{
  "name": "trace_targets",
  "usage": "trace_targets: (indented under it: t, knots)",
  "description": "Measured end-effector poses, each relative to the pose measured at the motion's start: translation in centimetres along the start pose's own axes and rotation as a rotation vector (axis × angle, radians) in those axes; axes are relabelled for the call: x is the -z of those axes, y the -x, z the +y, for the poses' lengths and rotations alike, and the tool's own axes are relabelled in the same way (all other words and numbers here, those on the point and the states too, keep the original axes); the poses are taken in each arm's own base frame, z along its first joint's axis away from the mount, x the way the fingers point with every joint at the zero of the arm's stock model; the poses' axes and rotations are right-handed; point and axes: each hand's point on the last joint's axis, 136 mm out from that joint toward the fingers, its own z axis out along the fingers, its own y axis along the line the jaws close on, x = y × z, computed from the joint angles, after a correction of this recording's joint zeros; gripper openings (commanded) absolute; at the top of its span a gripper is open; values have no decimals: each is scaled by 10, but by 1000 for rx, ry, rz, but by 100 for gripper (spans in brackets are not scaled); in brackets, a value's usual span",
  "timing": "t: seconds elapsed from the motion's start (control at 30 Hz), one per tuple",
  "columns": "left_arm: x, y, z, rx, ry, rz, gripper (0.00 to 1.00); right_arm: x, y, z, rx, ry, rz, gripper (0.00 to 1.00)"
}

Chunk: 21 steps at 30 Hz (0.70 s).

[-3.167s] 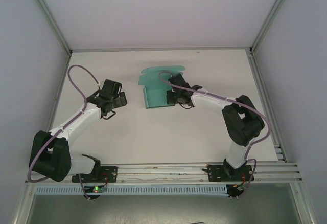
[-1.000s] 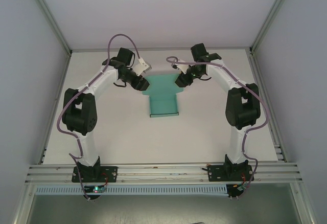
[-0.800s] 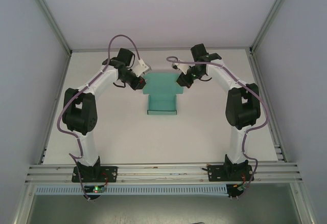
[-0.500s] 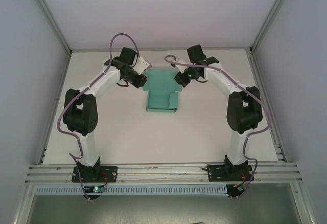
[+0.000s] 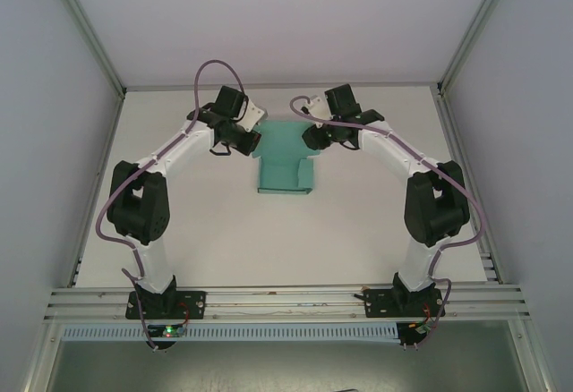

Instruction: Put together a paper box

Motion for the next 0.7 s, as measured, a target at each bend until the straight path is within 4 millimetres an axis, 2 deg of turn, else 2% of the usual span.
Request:
trace_targets:
  t: [0.03,0.13,0.2,0.3,0.43,0.53,0.7]
  knots:
    - [-2,-3,0,1,0,8,6,0,1,-2,-12,-12,-2,61]
    - [-5,-8,0,1,-1,13,7,4,1,-13,-75,-57,-27,87]
    - [-5,-10,-1,-2,-1,10,5,11,-7,-18,-123,-76,-47,91]
    - [-1,-11,-3,-6,-3,-1,3,35,-26,-28,-247,-107,-89,91]
    - [4,-17,-6,-13,-4,-22,0,60,-52,-39,-405,-123,-143,84]
    - [9,-21,-9,-19,-4,-41,0,52,-66,-38,-474,-82,-128,74]
    - [21,-15,-13,-36,-1,-91,0,12,-85,-24,-553,44,-37,68]
